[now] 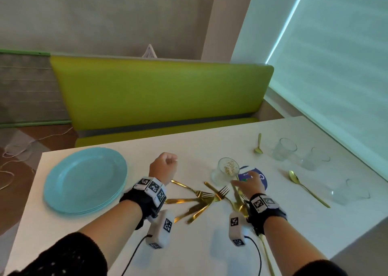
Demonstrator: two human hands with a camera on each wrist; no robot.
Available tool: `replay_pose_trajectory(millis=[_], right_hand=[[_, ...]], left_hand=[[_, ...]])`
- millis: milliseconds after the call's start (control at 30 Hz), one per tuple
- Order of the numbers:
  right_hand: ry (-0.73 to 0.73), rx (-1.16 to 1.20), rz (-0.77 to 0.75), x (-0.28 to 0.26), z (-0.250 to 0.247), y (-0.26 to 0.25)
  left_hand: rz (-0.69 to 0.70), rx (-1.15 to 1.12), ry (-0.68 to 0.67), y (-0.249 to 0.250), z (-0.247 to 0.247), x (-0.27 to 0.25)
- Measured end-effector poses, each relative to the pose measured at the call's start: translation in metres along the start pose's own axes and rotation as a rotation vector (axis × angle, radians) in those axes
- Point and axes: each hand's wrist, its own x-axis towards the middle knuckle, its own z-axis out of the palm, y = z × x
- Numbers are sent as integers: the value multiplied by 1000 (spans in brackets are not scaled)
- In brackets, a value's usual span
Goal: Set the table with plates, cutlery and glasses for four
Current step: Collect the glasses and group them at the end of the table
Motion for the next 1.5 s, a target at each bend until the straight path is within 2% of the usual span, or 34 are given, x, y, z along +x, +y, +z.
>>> replay_pose_trajectory(millis=[300,600,800,1000,1233,1300,1500], right_hand=[[-117,-68,-200,37,20,1],[-151,-119,-329,51,25,-2],[-164,-16,-414,46,13,-17],[-247,55,-505,49,-10,-40],[-408,-7,-456,88,-48,-48],[-310,23,-416,113,-69,-49],[250,51,-61,198,-130,-15]], left_hand=[[-71,37,-69,15,67,22],[-97,199,-260,18,115,32],[-61,268,-379,20,132,29],[18,160,-302,39,142,33],[46,148,-235,46,155,46],[47,166,-217,44,156,52],[43,148,-166,44,157,71]])
